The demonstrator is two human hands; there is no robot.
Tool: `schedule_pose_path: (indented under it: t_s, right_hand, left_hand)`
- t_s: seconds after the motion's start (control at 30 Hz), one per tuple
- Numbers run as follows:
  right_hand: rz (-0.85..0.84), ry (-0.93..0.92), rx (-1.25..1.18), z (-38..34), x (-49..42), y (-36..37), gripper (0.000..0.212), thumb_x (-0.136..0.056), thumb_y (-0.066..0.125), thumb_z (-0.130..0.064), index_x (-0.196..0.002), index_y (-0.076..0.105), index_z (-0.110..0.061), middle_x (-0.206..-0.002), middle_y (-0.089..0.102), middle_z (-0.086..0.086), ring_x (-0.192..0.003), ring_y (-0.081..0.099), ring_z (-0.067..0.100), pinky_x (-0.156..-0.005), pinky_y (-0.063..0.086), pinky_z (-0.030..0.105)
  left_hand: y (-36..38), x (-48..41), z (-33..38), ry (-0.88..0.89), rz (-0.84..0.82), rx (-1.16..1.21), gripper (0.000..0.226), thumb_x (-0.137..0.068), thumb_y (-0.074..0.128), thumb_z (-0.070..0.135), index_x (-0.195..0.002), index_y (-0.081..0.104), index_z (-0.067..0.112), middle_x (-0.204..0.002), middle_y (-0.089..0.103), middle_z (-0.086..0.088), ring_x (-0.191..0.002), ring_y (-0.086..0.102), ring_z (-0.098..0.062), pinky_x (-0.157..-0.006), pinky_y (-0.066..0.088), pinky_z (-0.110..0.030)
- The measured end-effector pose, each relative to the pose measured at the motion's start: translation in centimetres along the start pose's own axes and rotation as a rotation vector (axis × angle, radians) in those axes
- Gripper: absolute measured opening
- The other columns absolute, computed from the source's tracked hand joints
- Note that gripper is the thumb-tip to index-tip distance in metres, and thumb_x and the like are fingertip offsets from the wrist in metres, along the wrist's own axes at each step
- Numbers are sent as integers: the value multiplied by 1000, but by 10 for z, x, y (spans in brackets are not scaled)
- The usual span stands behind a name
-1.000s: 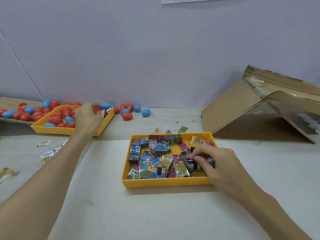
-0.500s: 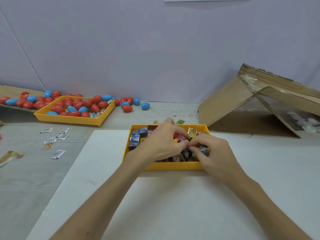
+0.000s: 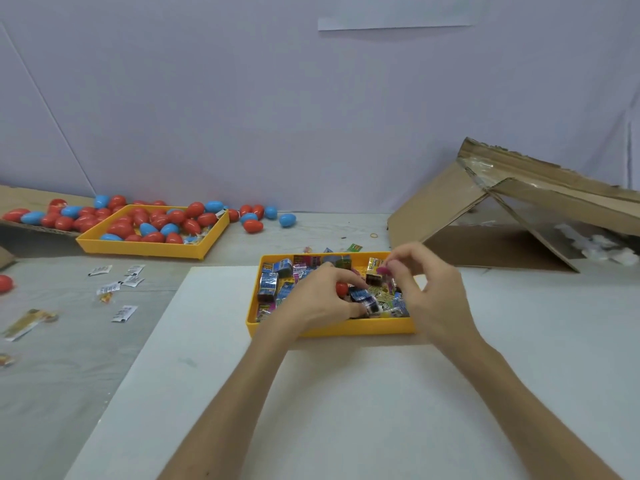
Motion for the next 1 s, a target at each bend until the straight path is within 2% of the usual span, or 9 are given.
schedule_pose_path:
  t_s: [0.07, 0.13, 0.23, 0.33, 0.47, 0.6, 0.67, 0.83, 1.0]
  right_hand:
    - [36, 6, -33, -3, -1, -8, 17, -96, 64, -8, -88, 67, -23, -82, 70, -12, -79, 67, 10, -72, 50, 15]
    - [33, 55, -87, 1, -2, -11, 16, -95, 65, -6, -87, 70, -19, -80, 71, -5, -74, 68, 12, -71, 54, 22]
    - [10, 175, -279, 9, -2, -9, 16, -96, 63, -2, -88, 71, -14, -75, 73, 3, -70, 71, 23, -71, 59, 33]
    - [-36, 257, -432, 10, -1, -3, 14, -97, 61, -4, -92, 71, -11, -74, 75, 2, -69, 71, 18, -68, 57, 25]
    - [-118, 246, -472, 1, 2, 12, 20, -95, 65, -6, -84, 76, -19, -79, 75, 0, -73, 68, 11, -68, 53, 19]
    - [-122, 210, -488, -9, 5, 19, 18, -93, 67, -2, -84, 75, -15, -78, 74, 0, -70, 66, 12, -68, 54, 21]
    - [-102, 212, -514, -9, 6, 19, 14, -94, 64, 1, -88, 73, -8, -77, 73, 2, -67, 65, 13, -66, 54, 21]
    - [-45, 257, -563, -5, 5, 14, 9, -95, 62, 3, -96, 71, 0, -78, 74, 2, -69, 68, 11, -64, 55, 20]
    - [-76, 281, -571, -2, 7, 18, 14, -95, 64, -1, -98, 75, -8, -85, 75, 8, -76, 69, 16, -71, 57, 24]
  left_hand:
    - [0, 2, -1, -2, -50, 53, 43, -83, 79, 44, -124, 67, 39, -110, 43, 21, -102, 50, -2, -85, 41, -18]
    - [-1, 4, 0, 3, -51, 101, 44, -83, 78, 47, -125, 65, 40, -118, 46, 15, -109, 52, -6, -92, 45, -23]
    - [-20, 11, 11, 77, 160, 214, 29, -89, 72, 47, -117, 67, 40, -112, 51, 9, -106, 56, -10, -94, 48, -30]
    - [-34, 24, 26, 180, 299, 308, 20, -89, 71, 48, -107, 70, 42, -101, 53, 8, -95, 58, -7, -85, 51, -27]
    - [-27, 40, 37, 237, 268, 422, 31, -80, 78, 53, -109, 73, 43, -102, 60, 5, -95, 61, 0, -82, 49, -15]
    - [-32, 50, 33, 201, 415, 432, 16, -80, 81, 43, -92, 74, 35, -100, 68, 5, -96, 52, 24, -82, 35, 3]
    - [-38, 53, 32, 201, 470, 424, 5, -85, 80, 32, -84, 75, 33, -93, 70, 1, -93, 56, 17, -81, 36, 2]
    - [-42, 56, 35, 241, 445, 402, 17, -91, 75, 22, -83, 73, 37, -92, 73, 1, -90, 56, 18, -78, 38, 1]
    - [-36, 53, 31, 206, 384, 416, 13, -91, 74, 27, -82, 72, 36, -84, 69, 11, -82, 63, -4, -69, 53, -20]
Point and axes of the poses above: each hand's wrist, its own x-axis away from the middle knuckle, its own y-axis out of the palm, z = x × y, the point moved 9 cm from there along -x, towards the middle knuckle
